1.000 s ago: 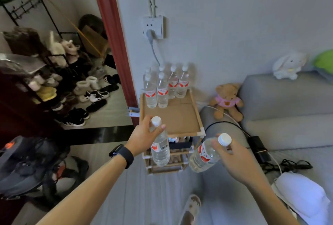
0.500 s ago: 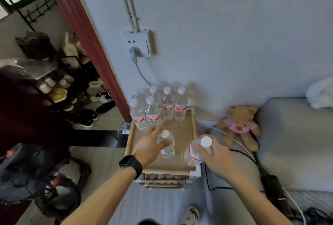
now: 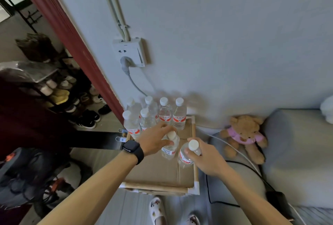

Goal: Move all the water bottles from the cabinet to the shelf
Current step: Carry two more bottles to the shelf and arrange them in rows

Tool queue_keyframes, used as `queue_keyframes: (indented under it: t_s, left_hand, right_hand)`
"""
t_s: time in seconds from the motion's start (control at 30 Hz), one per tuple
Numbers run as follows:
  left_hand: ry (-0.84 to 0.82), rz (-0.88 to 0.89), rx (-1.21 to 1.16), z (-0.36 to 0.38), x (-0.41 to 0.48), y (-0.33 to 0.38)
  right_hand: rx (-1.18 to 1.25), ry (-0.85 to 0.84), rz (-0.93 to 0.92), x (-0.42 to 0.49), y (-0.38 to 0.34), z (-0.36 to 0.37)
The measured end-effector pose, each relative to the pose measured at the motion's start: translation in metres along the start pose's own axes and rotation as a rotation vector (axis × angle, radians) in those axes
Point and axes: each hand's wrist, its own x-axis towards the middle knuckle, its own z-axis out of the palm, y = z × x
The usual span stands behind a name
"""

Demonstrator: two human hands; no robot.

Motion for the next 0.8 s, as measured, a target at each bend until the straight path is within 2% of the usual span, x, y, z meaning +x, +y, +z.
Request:
queue_keyframes:
  t_s: [0.17, 0.4, 0.53, 0.67, 0.8]
  left_hand:
    - [0.026, -0.019, -0.023, 0.0, -0.003, -0.006]
    - [0.205, -0.073, -0.067, 0.023, -0.022, -0.011]
    - [0.252, -0.108, -0.042, 0.031, -0.027, -0.007]
    - [0.303, -0.127, 0.085, 0.026, -0.024, -0.006]
    - [0.301, -0.087, 0.126, 0.013, -0.014, -0.006]
  right_hand:
    - [-0.058, -0.104, -0.017, 0.013, -0.001, -0.003]
    - [-0.002, -0.087, 0.017, 0.008, 0.008, 0.002]
    - [-0.106, -0.038, 0.017, 0.008, 0.006, 0.001]
    - [-0.209, 0.028, 0.056, 0.007, 0.001, 0.001]
    - [-0.179, 0.141, 0.065, 0.009, -0.001, 0.002]
